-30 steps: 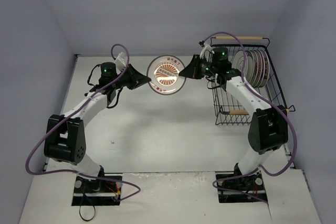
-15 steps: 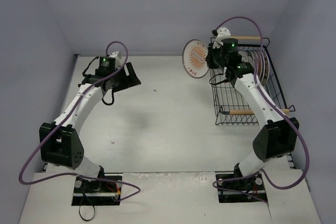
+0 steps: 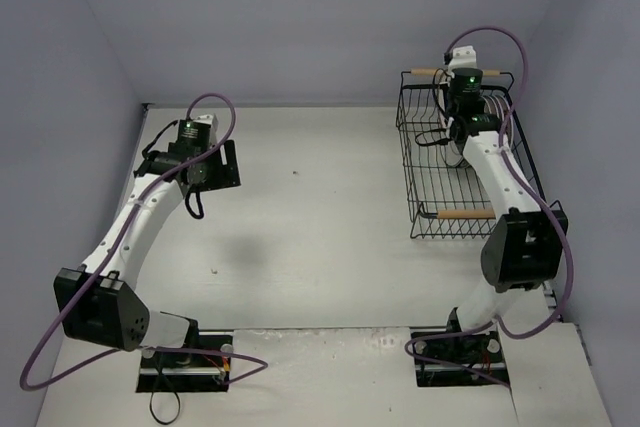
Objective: Load the plates into the dish rack
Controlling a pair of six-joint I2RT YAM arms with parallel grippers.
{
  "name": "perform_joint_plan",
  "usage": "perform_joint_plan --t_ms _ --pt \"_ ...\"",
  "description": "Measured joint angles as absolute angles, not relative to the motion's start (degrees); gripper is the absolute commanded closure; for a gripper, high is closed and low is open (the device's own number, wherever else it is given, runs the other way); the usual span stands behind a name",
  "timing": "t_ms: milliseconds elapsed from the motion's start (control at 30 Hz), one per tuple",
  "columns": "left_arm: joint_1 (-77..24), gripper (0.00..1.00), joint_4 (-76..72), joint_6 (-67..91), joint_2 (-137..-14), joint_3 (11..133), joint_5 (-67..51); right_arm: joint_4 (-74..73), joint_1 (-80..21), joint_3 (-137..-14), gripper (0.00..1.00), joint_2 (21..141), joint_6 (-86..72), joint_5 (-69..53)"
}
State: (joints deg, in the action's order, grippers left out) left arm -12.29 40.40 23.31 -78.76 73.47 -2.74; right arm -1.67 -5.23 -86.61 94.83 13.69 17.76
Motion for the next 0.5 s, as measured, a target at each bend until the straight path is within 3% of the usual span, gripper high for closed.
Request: perform_joint_plan --t_ms 500 --pt "-12.29 0.29 42.37 22.26 -76.71 72.23 -1.52 2.68 -3.57 -85.41 1.00 106.32 16.73 17.65"
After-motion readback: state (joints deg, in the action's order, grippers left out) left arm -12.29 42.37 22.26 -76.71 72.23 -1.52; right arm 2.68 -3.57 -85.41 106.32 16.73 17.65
